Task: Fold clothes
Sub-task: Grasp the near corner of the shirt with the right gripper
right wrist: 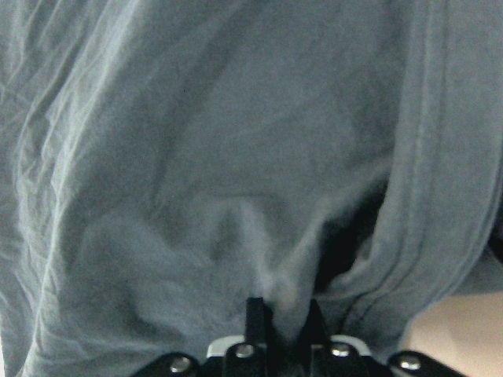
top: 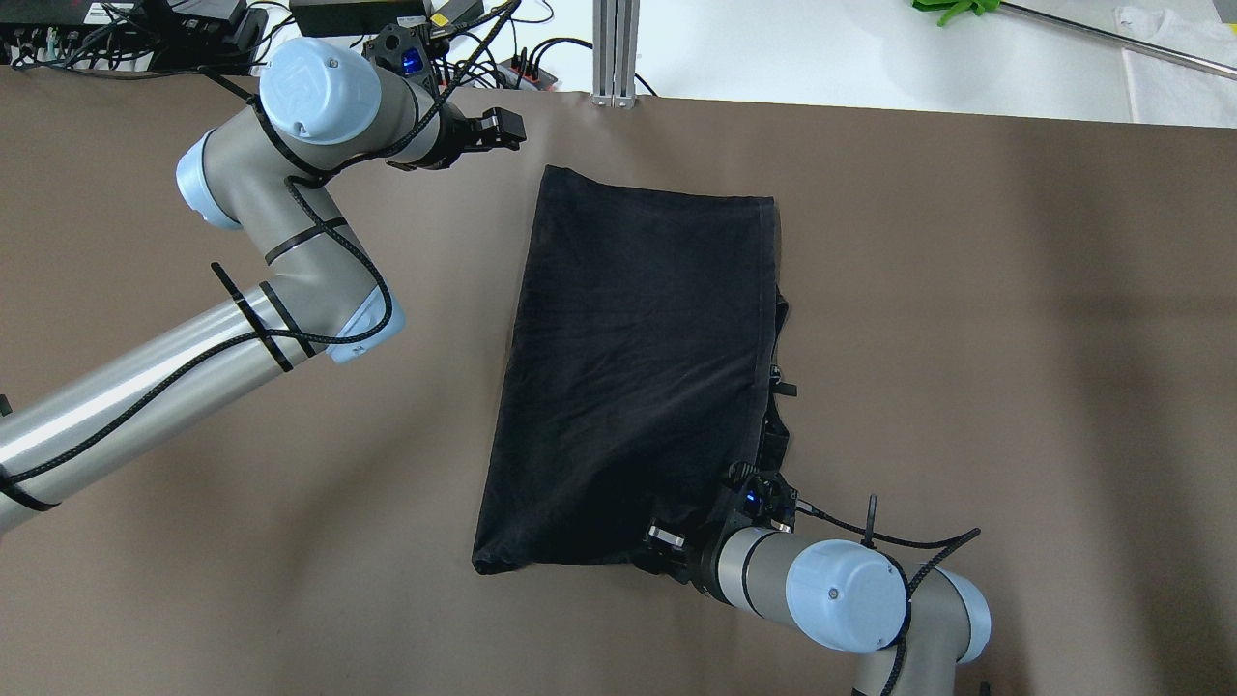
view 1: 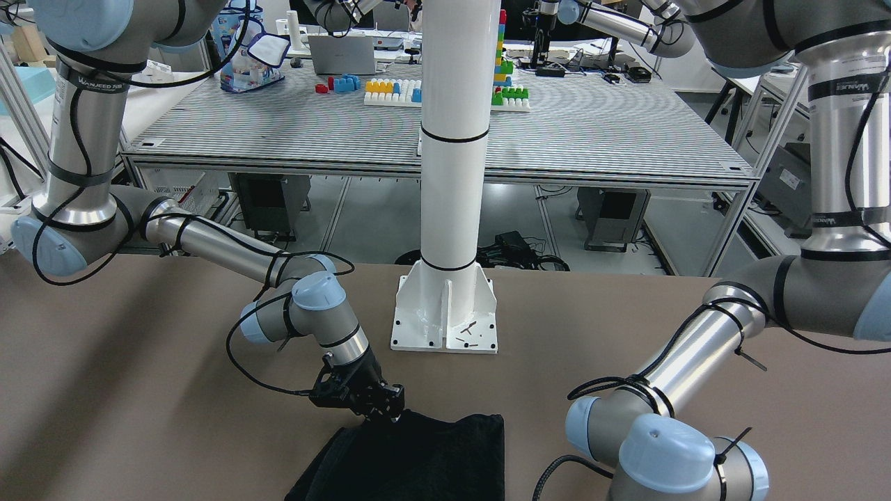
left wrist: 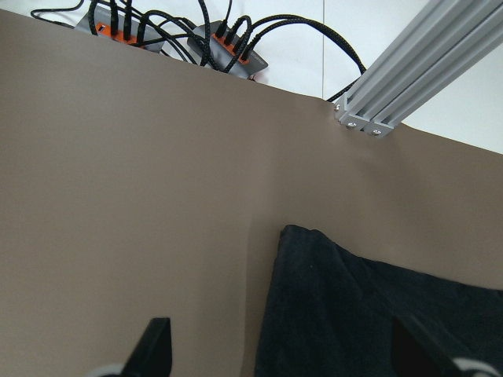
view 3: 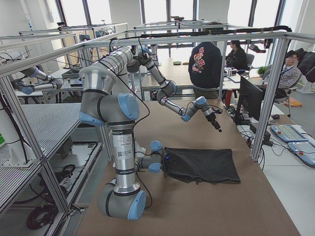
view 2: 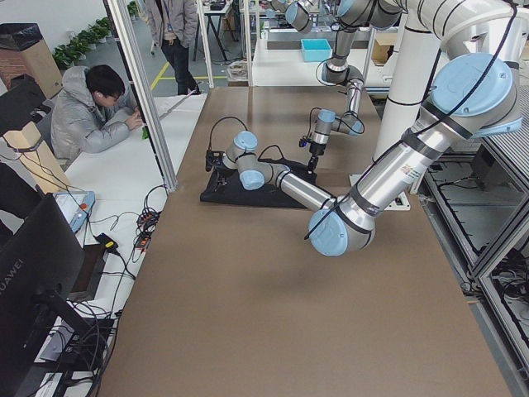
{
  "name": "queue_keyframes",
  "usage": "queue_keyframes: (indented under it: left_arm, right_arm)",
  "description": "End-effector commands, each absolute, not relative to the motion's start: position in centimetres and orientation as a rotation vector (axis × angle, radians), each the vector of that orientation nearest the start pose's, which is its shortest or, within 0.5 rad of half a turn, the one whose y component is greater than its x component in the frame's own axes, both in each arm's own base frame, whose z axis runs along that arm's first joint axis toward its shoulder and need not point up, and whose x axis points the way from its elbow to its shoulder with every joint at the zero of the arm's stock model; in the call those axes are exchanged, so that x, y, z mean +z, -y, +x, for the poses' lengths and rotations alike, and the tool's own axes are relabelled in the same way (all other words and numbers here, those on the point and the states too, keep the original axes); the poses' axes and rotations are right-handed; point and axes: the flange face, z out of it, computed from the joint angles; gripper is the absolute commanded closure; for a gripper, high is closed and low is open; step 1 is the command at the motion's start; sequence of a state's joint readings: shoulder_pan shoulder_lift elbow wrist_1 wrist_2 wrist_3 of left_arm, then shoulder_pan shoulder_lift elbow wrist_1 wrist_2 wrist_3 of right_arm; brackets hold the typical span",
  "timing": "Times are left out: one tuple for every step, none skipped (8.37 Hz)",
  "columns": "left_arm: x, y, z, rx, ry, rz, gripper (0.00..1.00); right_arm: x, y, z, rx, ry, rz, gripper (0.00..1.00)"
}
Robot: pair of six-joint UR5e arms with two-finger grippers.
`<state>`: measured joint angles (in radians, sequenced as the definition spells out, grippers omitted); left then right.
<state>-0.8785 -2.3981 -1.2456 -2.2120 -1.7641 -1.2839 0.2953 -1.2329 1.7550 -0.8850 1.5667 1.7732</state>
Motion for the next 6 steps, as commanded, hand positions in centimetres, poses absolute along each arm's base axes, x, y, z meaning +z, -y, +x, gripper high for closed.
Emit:
queue_keyframes:
  left_arm:
    - [21.4, 67.9, 41.4, -0.414, -1.051, 0.486, 0.0]
    - [21.5, 67.9, 41.4, -0.413, -1.049, 0.486, 0.0]
    - [21.7, 67.9, 41.6, -0.406, -1.045, 0.485, 0.0]
    - [21.8, 68.0, 41.6, -0.403, -1.041, 0.485, 0.0]
    - [21.8, 68.0, 41.7, -0.403, -1.041, 0.485, 0.0]
    - [21.8, 68.0, 41.7, -0.401, -1.04, 0.486, 0.0]
  right_arm:
    - [30.6, 30.9, -54.4, 0.44, 1.217, 0.066, 1.0]
    - [30.7, 30.9, -54.5, 0.439, 1.214, 0.066, 1.0]
    - [30.7, 31.6, -54.0, 0.441, 1.207, 0.074, 1.0]
    - [30.6, 32.5, -53.2, 0.448, 1.21, 0.079, 1.0]
    - [30.8, 33.1, -52.7, 0.441, 1.208, 0.071, 0.29]
    - [30.8, 34.2, -51.6, 0.424, 1.207, 0.04, 0.06]
